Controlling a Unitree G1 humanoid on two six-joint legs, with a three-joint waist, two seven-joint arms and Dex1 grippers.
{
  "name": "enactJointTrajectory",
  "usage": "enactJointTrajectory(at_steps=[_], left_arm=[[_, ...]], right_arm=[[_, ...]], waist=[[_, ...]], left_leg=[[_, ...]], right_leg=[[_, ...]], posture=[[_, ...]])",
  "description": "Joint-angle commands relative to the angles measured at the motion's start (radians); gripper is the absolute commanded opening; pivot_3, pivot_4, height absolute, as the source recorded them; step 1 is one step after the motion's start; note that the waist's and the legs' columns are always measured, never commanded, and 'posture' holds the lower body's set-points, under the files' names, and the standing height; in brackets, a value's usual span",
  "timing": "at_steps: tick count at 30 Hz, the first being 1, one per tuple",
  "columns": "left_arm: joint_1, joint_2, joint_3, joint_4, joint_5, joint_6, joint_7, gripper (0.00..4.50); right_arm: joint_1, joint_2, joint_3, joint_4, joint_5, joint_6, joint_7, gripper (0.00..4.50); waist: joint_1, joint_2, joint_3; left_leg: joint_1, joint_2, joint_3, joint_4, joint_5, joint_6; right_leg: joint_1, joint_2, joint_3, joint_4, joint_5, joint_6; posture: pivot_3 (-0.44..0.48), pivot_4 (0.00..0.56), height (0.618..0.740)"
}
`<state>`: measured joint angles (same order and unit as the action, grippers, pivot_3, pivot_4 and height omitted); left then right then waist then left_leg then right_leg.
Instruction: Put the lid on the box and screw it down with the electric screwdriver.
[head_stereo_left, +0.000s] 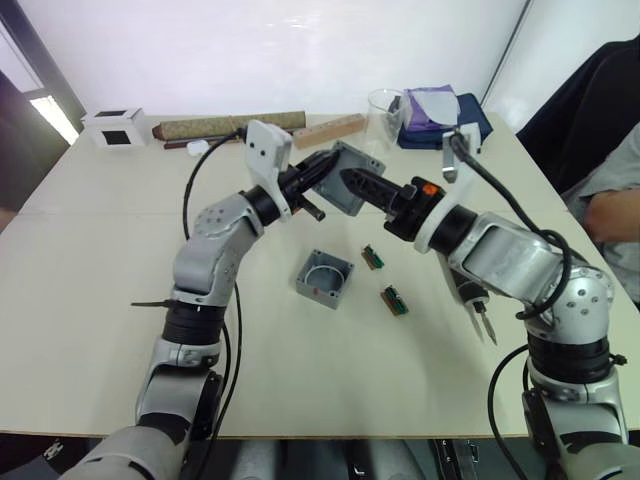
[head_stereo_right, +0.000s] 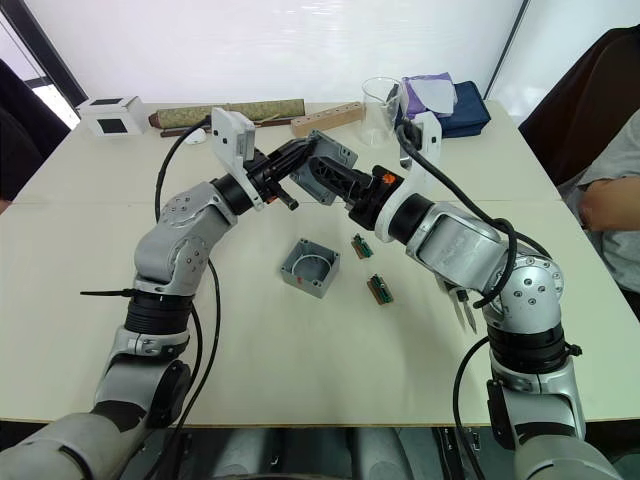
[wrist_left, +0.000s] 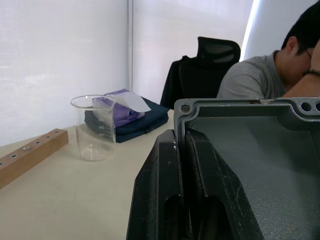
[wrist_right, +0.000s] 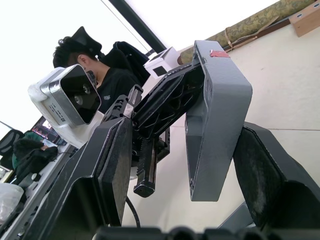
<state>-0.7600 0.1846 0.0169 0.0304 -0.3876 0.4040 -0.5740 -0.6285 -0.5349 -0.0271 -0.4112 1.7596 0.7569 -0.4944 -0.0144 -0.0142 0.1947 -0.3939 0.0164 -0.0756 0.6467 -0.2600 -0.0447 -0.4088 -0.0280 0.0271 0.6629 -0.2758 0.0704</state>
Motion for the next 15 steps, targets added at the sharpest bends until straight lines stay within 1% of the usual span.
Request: enactJointTrajectory(at_steps=[1, 2, 4, 6, 11, 12, 13, 14, 15], left_arm=[[-0.031, -0.004, 0.011, -0.017, -0.008, -0.015, 0.011, 0.00], [-0.031, -0.004, 0.014, -0.018, -0.009, -0.015, 0.015, 0.00], [-0.034, -0.004, 0.018, -0.016, -0.013, -0.015, 0.020, 0.00], [-0.036, -0.002, 0.017, -0.015, -0.015, -0.015, 0.021, 0.00], [-0.029, 0.009, 0.011, -0.023, -0.024, 0.007, 0.007, 0.00], [-0.022, 0.016, 0.012, -0.030, -0.034, 0.024, -0.002, 0.33], [-0.013, 0.034, 0.012, -0.039, -0.053, 0.050, -0.029, 0.67], [-0.006, 0.046, 0.012, -0.045, -0.067, 0.067, -0.047, 0.81], [-0.001, 0.060, 0.013, -0.051, -0.081, 0.084, -0.065, 1.22]], right_arm=[[-0.007, 0.001, -0.018, -0.040, 0.010, -0.006, 0.030, 2.21], [-0.006, 0.001, -0.018, -0.041, 0.009, -0.006, 0.031, 1.89], [-0.003, 0.001, -0.017, -0.045, 0.007, -0.005, 0.034, 1.01], [-0.001, 0.001, -0.017, -0.049, 0.004, -0.005, 0.037, 0.39], [-0.016, -0.015, -0.016, -0.061, -0.039, 0.010, 0.080, 0.39], [-0.026, -0.033, -0.012, -0.069, -0.071, 0.024, 0.101, 0.39], [-0.040, -0.068, -0.001, -0.087, -0.143, 0.042, 0.144, 0.39], [-0.048, -0.092, 0.008, -0.099, -0.194, 0.055, 0.175, 0.39], [-0.053, -0.115, 0.018, -0.112, -0.250, 0.064, 0.207, 0.39]], waist=[[0.000, 0.000, 0.000], [0.000, 0.000, 0.000], [0.000, 0.000, 0.000], [0.000, 0.000, 0.000], [0.000, 0.000, 0.000], [0.000, 0.000, 0.000], [0.000, 0.000, 0.000], [-0.001, 0.000, 0.000], [-0.002, 0.001, 0.001]], left_leg=[[0.000, 0.000, 0.000, 0.000, 0.000, 0.000], [0.000, 0.000, 0.000, 0.000, 0.000, 0.000], [0.000, 0.000, 0.000, 0.000, 0.000, 0.000], [0.000, 0.000, 0.000, 0.000, 0.000, 0.000], [0.000, 0.000, 0.000, 0.000, 0.000, 0.000], [0.000, 0.000, 0.000, 0.000, 0.000, 0.000], [0.000, 0.000, 0.000, 0.000, 0.000, 0.000], [0.000, 0.000, 0.000, 0.000, 0.000, 0.000], [-0.001, 0.000, 0.000, 0.000, 0.000, 0.000]], right_leg=[[0.000, 0.000, 0.000, 0.000, 0.000, 0.000], [0.000, 0.000, 0.000, 0.000, 0.000, 0.000], [0.000, 0.000, 0.000, 0.000, 0.000, 0.000], [0.000, 0.000, 0.000, 0.000, 0.000, 0.000], [0.000, 0.000, 0.000, 0.000, 0.000, 0.000], [0.000, 0.000, 0.000, -0.001, 0.000, 0.000], [0.000, 0.000, 0.000, -0.001, 0.000, 0.000], [0.000, 0.000, 0.000, -0.001, 0.000, 0.000], [-0.001, 0.000, 0.000, -0.001, 0.000, 0.000]], posture=[[0.000, 0.150, 0.736], [0.000, 0.150, 0.736], [0.000, 0.150, 0.736], [0.000, 0.150, 0.736], [0.000, 0.150, 0.736], [0.000, 0.150, 0.736], [0.000, 0.150, 0.736], [0.000, 0.150, 0.736], [0.000, 0.150, 0.736]])
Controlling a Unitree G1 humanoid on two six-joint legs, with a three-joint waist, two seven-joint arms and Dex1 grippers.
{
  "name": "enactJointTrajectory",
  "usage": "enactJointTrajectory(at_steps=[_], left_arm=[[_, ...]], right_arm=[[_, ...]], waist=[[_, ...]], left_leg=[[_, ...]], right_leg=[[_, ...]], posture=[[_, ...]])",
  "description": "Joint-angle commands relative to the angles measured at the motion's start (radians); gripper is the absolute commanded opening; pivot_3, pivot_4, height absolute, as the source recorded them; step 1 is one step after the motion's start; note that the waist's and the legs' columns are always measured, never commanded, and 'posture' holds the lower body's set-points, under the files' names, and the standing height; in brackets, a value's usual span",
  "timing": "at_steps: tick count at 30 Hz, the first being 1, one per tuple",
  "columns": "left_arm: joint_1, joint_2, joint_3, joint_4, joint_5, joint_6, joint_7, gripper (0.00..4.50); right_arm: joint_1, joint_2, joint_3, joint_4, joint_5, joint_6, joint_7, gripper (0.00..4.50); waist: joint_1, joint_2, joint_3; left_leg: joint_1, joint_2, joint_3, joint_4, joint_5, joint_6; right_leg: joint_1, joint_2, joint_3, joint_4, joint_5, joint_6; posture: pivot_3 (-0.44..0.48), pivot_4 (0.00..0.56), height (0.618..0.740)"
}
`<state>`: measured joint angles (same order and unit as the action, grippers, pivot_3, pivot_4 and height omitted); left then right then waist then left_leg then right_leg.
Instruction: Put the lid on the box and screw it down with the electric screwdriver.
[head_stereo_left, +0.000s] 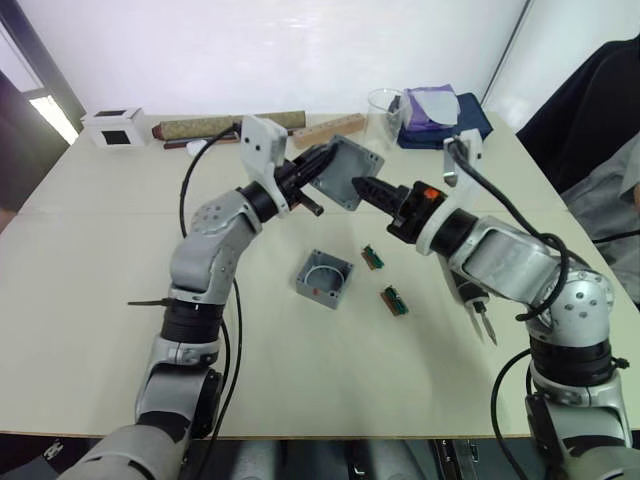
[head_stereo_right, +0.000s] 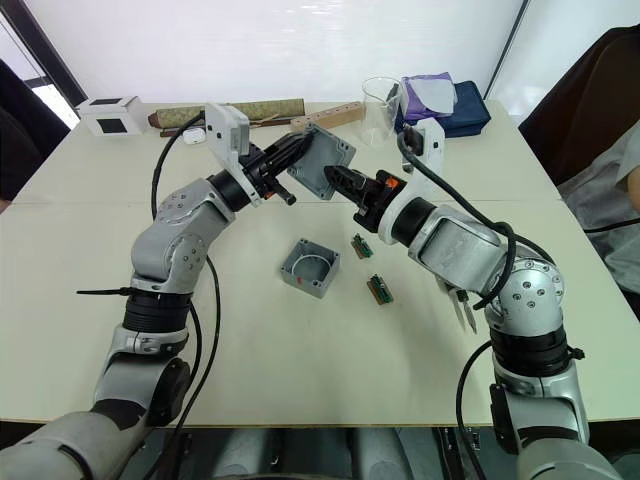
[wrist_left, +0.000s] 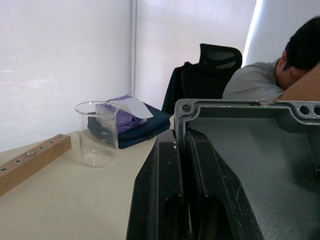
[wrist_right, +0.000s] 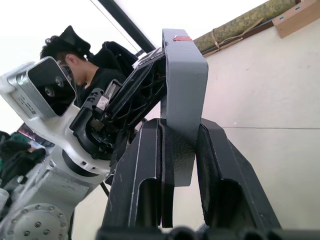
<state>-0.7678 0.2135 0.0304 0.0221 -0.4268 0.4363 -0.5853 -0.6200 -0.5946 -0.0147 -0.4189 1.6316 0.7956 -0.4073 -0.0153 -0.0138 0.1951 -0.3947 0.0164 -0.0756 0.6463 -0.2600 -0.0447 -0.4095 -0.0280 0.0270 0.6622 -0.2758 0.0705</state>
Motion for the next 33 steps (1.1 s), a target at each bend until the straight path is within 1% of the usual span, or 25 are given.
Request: enactJointTrajectory(at_steps=[1, 2, 3, 4, 5, 7, 8, 9, 12, 14, 16, 19, 23, 28, 33], left_arm=[[0.009, 0.050, 0.003, -0.045, -0.057, 0.067, -0.077, 1.63], [0.012, 0.083, 0.006, -0.049, -0.080, 0.093, -0.120, 1.91], [0.014, 0.107, 0.009, -0.052, -0.096, 0.113, -0.151, 2.39], [0.014, 0.122, 0.010, -0.053, -0.107, 0.125, -0.170, 2.70], [0.024, 0.174, 0.008, -0.060, -0.129, 0.154, -0.236, 3.07], [0.041, 0.286, -0.009, -0.060, -0.140, 0.184, -0.367, 3.76], [0.046, 0.323, -0.017, -0.057, -0.140, 0.188, -0.409, 4.25], [0.042, 0.367, -0.022, -0.036, -0.137, 0.190, -0.457, 4.45], [0.028, 0.477, -0.043, 0.004, -0.145, 0.216, -0.598, 4.45], [0.018, 0.540, -0.059, 0.031, -0.140, 0.215, -0.693, 4.45], [0.011, 0.584, -0.076, 0.061, -0.118, 0.182, -0.767, 4.45], [0.014, 0.633, -0.106, 0.096, -0.073, 0.118, -0.852, 4.45], [0.007, 0.654, -0.119, 0.138, -0.042, 0.073, -0.915, 4.45], [0.002, 0.655, -0.120, 0.162, -0.012, 0.039, -0.938, 4.45], [0.014, 0.652, -0.112, 0.151, -0.005, 0.036, -0.933, 4.45]], right_arm=[[-0.065, -0.096, 0.038, -0.123, -0.211, 0.042, 0.166, 0.39], [-0.062, -0.157, 0.099, -0.153, -0.356, 0.035, 0.237, 0.39], [-0.059, -0.199, 0.142, -0.174, -0.464, 0.029, 0.292, 0.39], [-0.055, -0.223, 0.170, -0.186, -0.538, 0.018, 0.334, 0.39], [-0.045, -0.287, 0.252, -0.195, -0.717, -0.050, 0.402, 0.39], [-0.015, -0.377, 0.376, -0.189, -1.028, -0.214, 0.523, 0.39], [-0.001, -0.398, 0.409, -0.179, -1.133, -0.282, 0.564, 0.39], [0.009, -0.415, 0.448, -0.148, -1.268, -0.384, 0.588, 0.39], [0.029, -0.452, 0.539, -0.034, -1.650, -0.690, 0.626, 0.39], [0.038, -0.453, 0.574, 0.048, -1.881, -0.880, 0.581, 0.39], [0.051, -0.433, 0.584, 0.118, -2.041, -1.020, 0.522, 0.39], [0.076, -0.383, 0.578, 0.182, -2.183, -1.150, 0.467, 0.39], [0.105, -0.312, 0.553, 0.258, -2.307, -1.248, 0.410, 0.39], [0.103, -0.248, 0.534, 0.357, -2.420, -1.315, 0.362, 0.39], [0.102, -0.220, 0.522, 0.420, -2.466, -1.376, 0.354, 0.39]], waist=[[-0.001, 0.001, 0.000], [-0.001, 0.001, 0.000], [0.000, 0.002, 0.001], [-0.001, 0.002, 0.001], [-0.002, 0.001, 0.001], [-0.004, 0.002, 0.002], [-0.005, 0.002, 0.002], [-0.006, 0.002, 0.002], [-0.006, 0.002, 0.002], [-0.005, 0.002, 0.002], [-0.005, 0.002, 0.002], [-0.003, 0.002, 0.002], [-0.004, 0.002, 0.002], [-0.005, 0.002, 0.002], [-0.005, 0.002, 0.002]], left_leg=[[0.000, 0.000, 0.000, 0.000, 0.000, 0.000], [0.000, 0.000, 0.000, 0.000, 0.000, 0.000], [0.000, 0.000, 0.000, 0.000, 0.000, 0.000], [-0.002, 0.000, 0.000, -0.001, 0.000, 0.000], [-0.002, 0.001, -0.001, -0.001, 0.000, 0.000], [-0.003, 0.001, -0.001, -0.001, 0.000, 0.000], [-0.004, 0.001, -0.001, -0.002, 0.000, 0.000], [-0.004, 0.000, -0.001, -0.002, 0.000, 0.000], [-0.010, 0.000, 0.000, -0.001, 0.000, -0.001], [-0.013, 0.000, 0.001, 0.000, 0.001, -0.002], [-0.014, 0.000, 0.001, 0.000, 0.001, -0.003], [-0.014, 0.000, 0.001, 0.000, 0.002, -0.003], [-0.014, 0.000, 0.002, 0.000, 0.002, -0.003], [-0.014, 0.000, 0.002, 0.001, 0.002, -0.003], [-0.014, 0.000, 0.002, 0.001, 0.002, -0.003]], right_leg=[[-0.001, 0.000, 0.000, 0.000, 0.000, 0.000], [-0.001, 0.000, 0.000, 0.000, 0.000, 0.000], [-0.001, 0.000, 0.000, 0.000, 0.000, 0.000], [-0.002, 0.000, 0.000, 0.000, 0.000, 0.000], [-0.003, 0.001, -0.001, -0.001, 0.000, 0.000], [-0.004, 0.001, -0.001, -0.001, 0.000, 0.000], [-0.005, 0.001, -0.001, -0.001, 0.000, 0.000], [-0.006, 0.001, -0.001, -0.001, 0.000, 0.000], [-0.013, 0.001, -0.001, -0.001, 0.000, 0.000], [-0.016, 0.001, -0.001, 0.000, 0.000, 0.000], [-0.016, 0.000, -0.001, 0.000, 0.000, 0.000], [-0.017, 0.000, 0.000, 0.000, 0.000, 0.000], [-0.017, 0.000, 0.000, 0.000, 0.000, 0.000], [-0.017, 0.000, 0.001, 0.002, 0.000, 0.000], [-0.017, 0.000, 0.001, 0.002, 0.000, 0.000]], posture=[[0.000, 0.150, 0.736], [0.000, 0.150, 0.736], [0.000, 0.150, 0.736], [0.000, 0.150, 0.736], [0.000, 0.150, 0.736], [0.000, 0.150, 0.736], [0.000, 0.150, 0.736], [0.000, 0.150, 0.736], [0.000, 0.150, 0.736], [0.000, 0.150, 0.736], [0.000, 0.150, 0.736], [0.000, 0.150, 0.736], [0.000, 0.150, 0.736], [0.000, 0.150, 0.736], [0.000, 0.150, 0.736]])
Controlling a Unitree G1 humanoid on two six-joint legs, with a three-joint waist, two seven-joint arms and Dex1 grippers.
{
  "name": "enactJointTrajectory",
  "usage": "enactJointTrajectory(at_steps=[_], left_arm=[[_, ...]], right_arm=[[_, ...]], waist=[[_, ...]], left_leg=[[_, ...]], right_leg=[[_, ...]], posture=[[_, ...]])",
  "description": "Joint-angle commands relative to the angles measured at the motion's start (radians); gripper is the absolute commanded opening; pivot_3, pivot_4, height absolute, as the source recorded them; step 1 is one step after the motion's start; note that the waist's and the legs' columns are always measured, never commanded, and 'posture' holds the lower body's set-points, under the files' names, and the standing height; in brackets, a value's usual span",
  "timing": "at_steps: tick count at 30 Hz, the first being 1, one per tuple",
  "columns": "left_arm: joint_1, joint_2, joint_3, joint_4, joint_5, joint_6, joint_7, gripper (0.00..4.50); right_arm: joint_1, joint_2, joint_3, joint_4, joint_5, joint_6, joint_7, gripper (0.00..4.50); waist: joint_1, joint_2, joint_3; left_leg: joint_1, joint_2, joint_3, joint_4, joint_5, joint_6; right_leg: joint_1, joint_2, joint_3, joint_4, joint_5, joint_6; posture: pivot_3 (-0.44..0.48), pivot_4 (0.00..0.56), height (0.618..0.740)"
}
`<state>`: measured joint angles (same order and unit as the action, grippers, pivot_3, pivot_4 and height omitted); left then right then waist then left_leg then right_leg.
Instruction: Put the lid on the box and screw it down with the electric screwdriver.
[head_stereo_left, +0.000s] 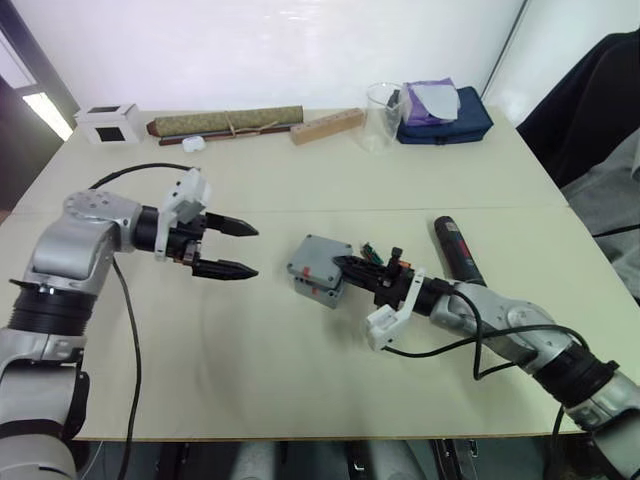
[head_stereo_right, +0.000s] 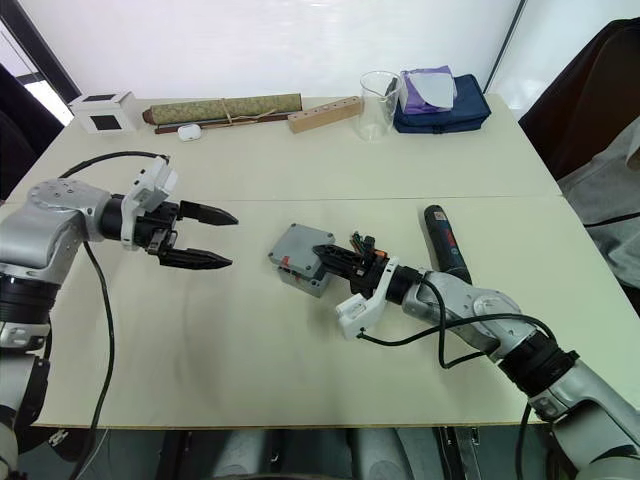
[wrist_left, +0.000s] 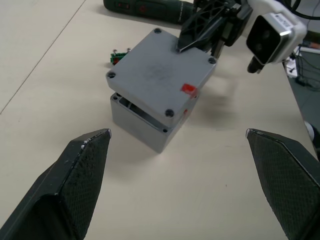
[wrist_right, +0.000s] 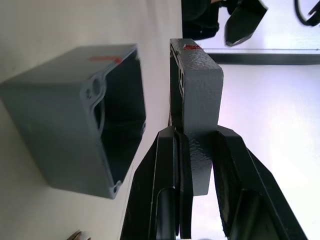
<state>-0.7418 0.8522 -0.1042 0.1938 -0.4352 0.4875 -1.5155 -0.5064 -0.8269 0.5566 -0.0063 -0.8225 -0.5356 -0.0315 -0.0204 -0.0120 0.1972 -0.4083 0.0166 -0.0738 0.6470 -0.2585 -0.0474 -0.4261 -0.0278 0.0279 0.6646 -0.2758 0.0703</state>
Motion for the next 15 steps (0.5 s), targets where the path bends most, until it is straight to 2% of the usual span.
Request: enactJointTrajectory(at_steps=[1, 15], left_arm=[[-0.011, 0.013, 0.024, -0.022, 0.005, -0.016, -0.002, 4.45], [0.032, 0.022, 0.034, -0.076, 0.002, -0.004, 0.008, 4.45]], right_arm=[[-0.011, 0.015, -0.052, 0.020, -0.013, -0.056, -0.018, 0.39], [-0.052, 0.061, -0.089, 0.141, -0.020, -0.202, 0.002, 0.39]], waist=[[0.000, 0.000, 0.000], [-0.002, 0.000, 0.000]], left_leg=[[0.000, 0.000, 0.000, 0.000, 0.000, 0.000], [0.000, 0.000, 0.000, 0.001, 0.000, 0.000]], right_leg=[[0.000, 0.000, 0.000, 0.000, 0.000, 0.000], [0.000, 0.000, 0.000, 0.002, 0.000, 0.000]], posture=[[0.000, 0.150, 0.736], [0.000, 0.150, 0.736]])
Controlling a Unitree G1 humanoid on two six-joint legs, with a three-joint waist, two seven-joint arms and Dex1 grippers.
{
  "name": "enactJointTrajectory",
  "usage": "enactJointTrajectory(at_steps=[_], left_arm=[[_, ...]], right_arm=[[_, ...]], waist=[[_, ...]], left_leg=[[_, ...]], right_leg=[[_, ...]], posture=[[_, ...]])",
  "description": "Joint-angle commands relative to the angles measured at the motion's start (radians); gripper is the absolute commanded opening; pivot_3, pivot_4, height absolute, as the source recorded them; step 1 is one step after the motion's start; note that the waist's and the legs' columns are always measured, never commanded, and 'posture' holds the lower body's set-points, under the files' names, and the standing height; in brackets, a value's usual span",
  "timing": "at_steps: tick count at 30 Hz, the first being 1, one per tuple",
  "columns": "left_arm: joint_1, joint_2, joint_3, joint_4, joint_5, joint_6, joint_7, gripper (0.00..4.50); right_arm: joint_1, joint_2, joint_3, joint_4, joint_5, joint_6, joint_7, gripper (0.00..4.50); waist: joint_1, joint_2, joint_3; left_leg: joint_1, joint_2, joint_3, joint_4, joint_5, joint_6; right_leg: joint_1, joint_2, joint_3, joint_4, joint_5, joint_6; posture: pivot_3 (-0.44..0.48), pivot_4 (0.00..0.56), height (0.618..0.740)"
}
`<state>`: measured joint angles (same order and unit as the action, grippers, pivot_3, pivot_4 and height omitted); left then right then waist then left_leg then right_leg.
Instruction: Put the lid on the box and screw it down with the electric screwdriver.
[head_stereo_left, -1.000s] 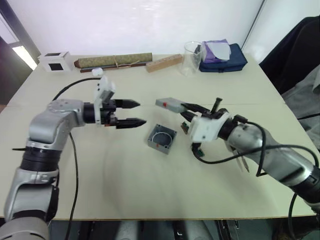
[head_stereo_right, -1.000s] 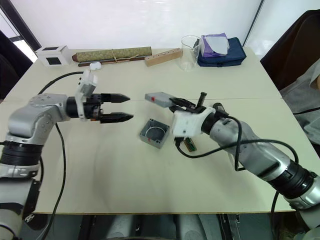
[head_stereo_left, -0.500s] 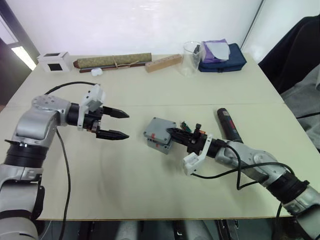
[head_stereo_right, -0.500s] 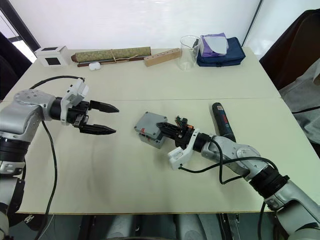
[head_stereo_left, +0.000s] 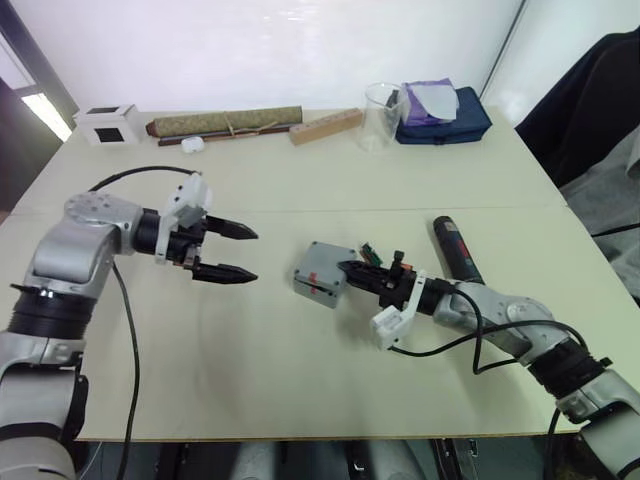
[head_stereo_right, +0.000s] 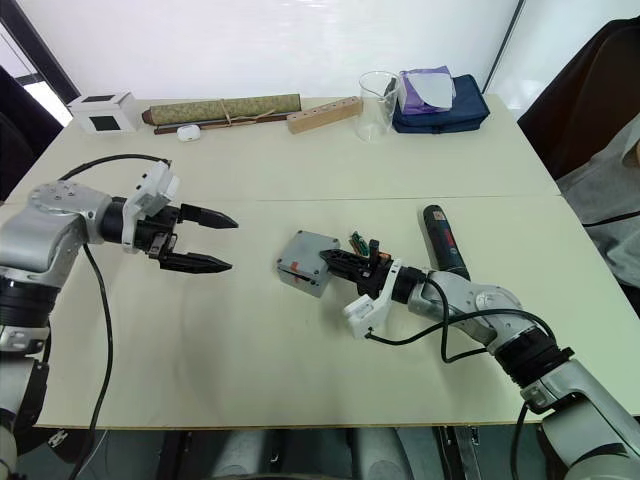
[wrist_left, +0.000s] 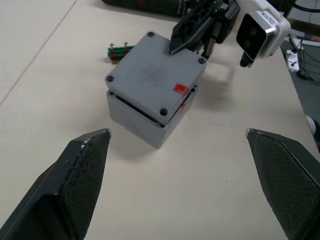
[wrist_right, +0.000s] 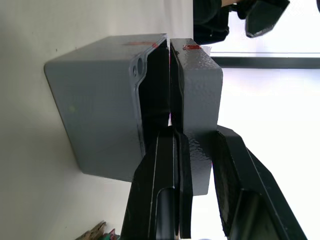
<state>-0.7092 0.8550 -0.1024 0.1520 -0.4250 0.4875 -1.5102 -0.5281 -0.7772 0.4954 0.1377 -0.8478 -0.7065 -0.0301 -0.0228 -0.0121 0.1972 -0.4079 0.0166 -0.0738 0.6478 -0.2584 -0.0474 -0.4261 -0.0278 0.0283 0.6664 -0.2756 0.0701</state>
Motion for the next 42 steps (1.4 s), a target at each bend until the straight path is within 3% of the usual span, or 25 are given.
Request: enactJointTrajectory(at_steps=[1, 12, 33, 41, 42], left_arm=[[0.002, 0.019, 0.034, -0.039, -0.009, -0.003, 0.004, 4.45], [0.026, 0.023, 0.043, -0.071, -0.016, 0.008, 0.020, 4.45], [0.034, 0.011, 0.036, -0.104, -0.018, 0.021, 0.042, 4.45], [-0.024, -0.094, 0.017, -0.057, 0.016, -0.024, 0.134, 4.45], [-0.041, -0.123, 0.006, -0.042, 0.022, -0.036, 0.148, 4.22]], right_arm=[[-0.035, 0.015, -0.029, 0.002, 0.004, -0.040, 0.001, 0.39], [-0.063, 0.041, -0.044, 0.056, -0.008, -0.072, 0.005, 0.39], [0.035, 0.045, -0.057, 0.018, -0.070, -0.060, -0.019, 0.39], [0.044, 0.042, -0.051, 0.030, -0.116, -0.055, -0.047, 0.39], [0.046, 0.039, -0.050, 0.035, -0.121, -0.057, -0.053, 0.39]], waist=[[0.000, 0.000, 0.000], [0.000, 0.000, 0.000], [0.002, 0.000, -0.001], [0.003, -0.001, -0.001], [0.003, -0.001, -0.001]], left_leg=[[0.000, 0.000, 0.000, 0.000, 0.000, 0.000], [0.000, 0.000, 0.000, 0.000, 0.000, 0.000], [0.000, 0.000, 0.000, 0.002, 0.000, 0.000], [0.001, 0.000, 0.000, 0.004, 0.000, 0.000], [0.001, 0.000, 0.000, 0.004, 0.000, 0.000]], right_leg=[[0.000, 0.000, 0.000, 0.000, 0.000, 0.000], [0.000, 0.000, 0.000, 0.001, 0.000, 0.000], [0.000, 0.000, 0.000, 0.003, 0.000, 0.000], [0.001, 0.000, 0.000, 0.005, 0.000, 0.000], [0.001, 0.000, 0.000, 0.005, 0.000, 0.000]], posture=[[0.000, 0.150, 0.736], [0.000, 0.150, 0.736], [0.000, 0.150, 0.736], [0.000, 0.150, 0.736], [0.000, 0.150, 0.736]])
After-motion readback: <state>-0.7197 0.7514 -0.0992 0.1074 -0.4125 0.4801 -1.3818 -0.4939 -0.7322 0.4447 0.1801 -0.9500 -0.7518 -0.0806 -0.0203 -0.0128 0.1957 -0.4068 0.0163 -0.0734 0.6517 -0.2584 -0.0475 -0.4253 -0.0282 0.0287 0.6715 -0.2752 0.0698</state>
